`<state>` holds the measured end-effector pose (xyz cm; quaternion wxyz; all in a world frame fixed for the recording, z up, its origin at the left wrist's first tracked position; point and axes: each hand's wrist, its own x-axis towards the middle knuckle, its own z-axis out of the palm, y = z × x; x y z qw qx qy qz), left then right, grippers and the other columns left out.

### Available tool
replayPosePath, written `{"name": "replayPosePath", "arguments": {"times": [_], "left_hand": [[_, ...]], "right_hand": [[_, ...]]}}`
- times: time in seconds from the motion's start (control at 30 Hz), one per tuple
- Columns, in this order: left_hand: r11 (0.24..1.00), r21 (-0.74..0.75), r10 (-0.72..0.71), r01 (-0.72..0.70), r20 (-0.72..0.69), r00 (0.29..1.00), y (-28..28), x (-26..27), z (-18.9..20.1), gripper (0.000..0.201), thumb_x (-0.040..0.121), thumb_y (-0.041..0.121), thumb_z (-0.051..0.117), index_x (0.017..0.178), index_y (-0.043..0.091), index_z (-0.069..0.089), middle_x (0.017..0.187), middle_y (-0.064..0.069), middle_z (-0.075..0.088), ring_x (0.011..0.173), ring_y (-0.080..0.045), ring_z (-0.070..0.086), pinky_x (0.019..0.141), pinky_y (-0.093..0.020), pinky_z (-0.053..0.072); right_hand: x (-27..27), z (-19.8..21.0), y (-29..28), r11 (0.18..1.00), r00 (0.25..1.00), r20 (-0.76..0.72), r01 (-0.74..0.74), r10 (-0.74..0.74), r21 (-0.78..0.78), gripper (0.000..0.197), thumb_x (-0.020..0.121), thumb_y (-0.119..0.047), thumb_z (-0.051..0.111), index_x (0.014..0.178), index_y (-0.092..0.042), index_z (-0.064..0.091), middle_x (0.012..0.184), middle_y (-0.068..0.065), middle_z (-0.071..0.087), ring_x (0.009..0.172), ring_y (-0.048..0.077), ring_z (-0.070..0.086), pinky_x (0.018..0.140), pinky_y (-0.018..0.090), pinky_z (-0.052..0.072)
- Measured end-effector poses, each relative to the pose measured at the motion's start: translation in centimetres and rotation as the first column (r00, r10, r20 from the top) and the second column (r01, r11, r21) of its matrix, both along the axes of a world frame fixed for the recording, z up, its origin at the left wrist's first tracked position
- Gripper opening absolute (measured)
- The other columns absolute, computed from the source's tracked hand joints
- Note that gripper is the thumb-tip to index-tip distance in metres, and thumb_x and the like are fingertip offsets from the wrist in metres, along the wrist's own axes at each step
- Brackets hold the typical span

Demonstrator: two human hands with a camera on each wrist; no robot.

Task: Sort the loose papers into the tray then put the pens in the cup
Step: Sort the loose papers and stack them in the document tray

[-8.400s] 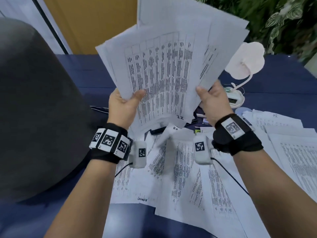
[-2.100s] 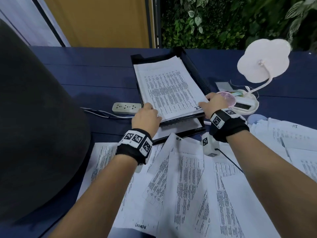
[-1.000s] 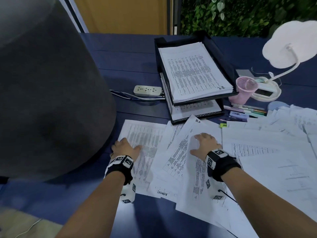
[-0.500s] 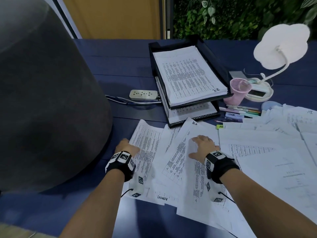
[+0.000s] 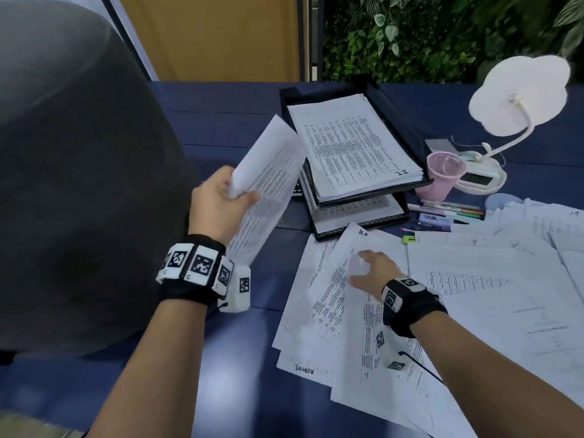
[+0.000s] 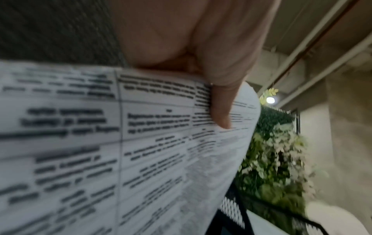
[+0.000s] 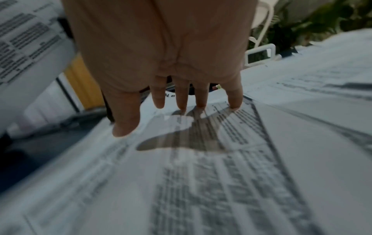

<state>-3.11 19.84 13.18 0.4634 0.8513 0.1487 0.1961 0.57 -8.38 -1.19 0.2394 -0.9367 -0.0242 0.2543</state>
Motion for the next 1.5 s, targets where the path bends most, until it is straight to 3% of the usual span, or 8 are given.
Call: {"name": "replayPosePath", "arguments": {"times": [0.17,0.47,0.8,0.93,1.1,1.23,1.43,1.5], "left_hand": [[0.873,-0.43,-0.16,0.231,0.195,0.968,-0.1,-1.0,2.3,0.032,0.067,-0.001,0.077,0.093,0.014,0.064,0.088,-0.001,0.075,0.085,-0.02,0.07,0.074,-0.034,0.057],[0.775,-0.598,-0.179,0.206,0.106,0.978,-1.8,-0.3,-3.7,0.046,0.074,0.0,0.073,0.117,0.0,0.057,0.111,-0.011,0.068,0.1,-0.021,0.067,0.082,-0.029,0.054],[0.868,-0.496,-0.301,0.01,-0.51,0.806,-5.1,-1.9,-13.9,0.014,0.089,0.005,0.062,0.081,0.01,0.052,0.097,-0.017,0.069,0.085,-0.028,0.066,0.084,-0.05,0.055],[0.881,-0.473,-0.314,0.024,-0.546,0.777,-6.8,-1.3,-13.9,0.013,0.088,0.014,0.065,0.084,0.013,0.053,0.087,-0.009,0.064,0.076,-0.025,0.064,0.081,-0.047,0.057],[0.889,-0.439,-0.399,0.132,-0.599,0.694,-8.8,-1.1,-14.0,0.047,0.081,0.017,0.072,0.116,0.02,0.041,0.097,-0.006,0.069,0.087,-0.025,0.069,0.08,-0.041,0.057],[0.903,-0.408,-0.369,0.133,-0.581,0.725,-9.7,-0.7,-14.4,0.075,0.078,0.005,0.072,0.131,0.029,0.024,0.106,-0.005,0.068,0.095,-0.021,0.067,0.087,-0.039,0.054],[0.925,-0.378,-0.242,0.033,-0.52,0.819,-10.0,2.0,-14.4,0.061,0.08,-0.003,0.067,0.121,0.026,0.033,0.1,-0.01,0.066,0.086,-0.024,0.065,0.073,-0.033,0.054],[0.928,-0.369,-0.233,0.043,-0.486,0.842,-10.0,3.0,-14.6,0.051,0.08,-0.002,0.067,0.109,0.03,0.039,0.108,-0.013,0.065,0.087,-0.025,0.065,0.073,-0.035,0.055]], "right_hand": [[0.7,3.2,2.2,0.805,0.97,-0.025,0.217,-0.244,0.553,0.073,0.074,-0.038,0.077,0.136,-0.021,0.045,0.138,-0.001,0.046,0.125,0.016,0.044,0.105,0.04,0.04],[1.4,5.5,2.3,0.534,0.935,-0.236,0.346,-0.265,0.772,0.015,0.091,-0.008,0.059,0.079,-0.017,0.056,0.081,0.002,0.067,0.076,0.02,0.062,0.078,0.039,0.052],[0.1,-1.0,-4.5,0.881,0.929,-0.202,0.36,-0.309,0.307,0.013,0.093,-0.01,0.051,0.081,-0.01,0.057,0.068,0.004,0.054,0.058,0.019,0.047,0.052,0.023,0.034],[0.2,-1.3,-5.8,0.866,0.894,-0.188,0.443,-0.407,0.23,0.035,0.094,-0.008,0.048,0.06,-0.014,0.039,0.059,0.003,0.037,0.053,0.018,0.031,0.053,0.026,0.025],[2.3,-1.0,-6.8,0.834,0.865,-0.145,0.501,-0.48,0.229,0.017,0.092,-0.008,0.05,0.098,0.002,0.062,0.093,0.015,0.06,0.084,0.031,0.054,0.072,0.028,0.036],[4.0,0.1,-6.8,0.831,0.873,-0.103,0.486,-0.477,0.272,0.022,0.093,-0.011,0.05,0.103,0.005,0.062,0.088,0.014,0.055,0.061,0.023,0.043,0.061,0.024,0.033],[5.4,0.8,-6.1,0.738,0.841,-0.108,0.521,-0.53,0.43,0.024,0.092,-0.019,0.058,0.111,-0.005,0.062,0.075,0.002,0.058,0.057,0.013,0.048,0.049,0.02,0.034],[5.3,0.8,-6.3,0.75,0.85,-0.197,0.524,-0.488,0.404,0.042,0.091,-0.025,0.061,0.127,-0.006,0.053,0.099,0.007,0.063,0.078,0.021,0.061,0.064,0.024,0.046]]}}
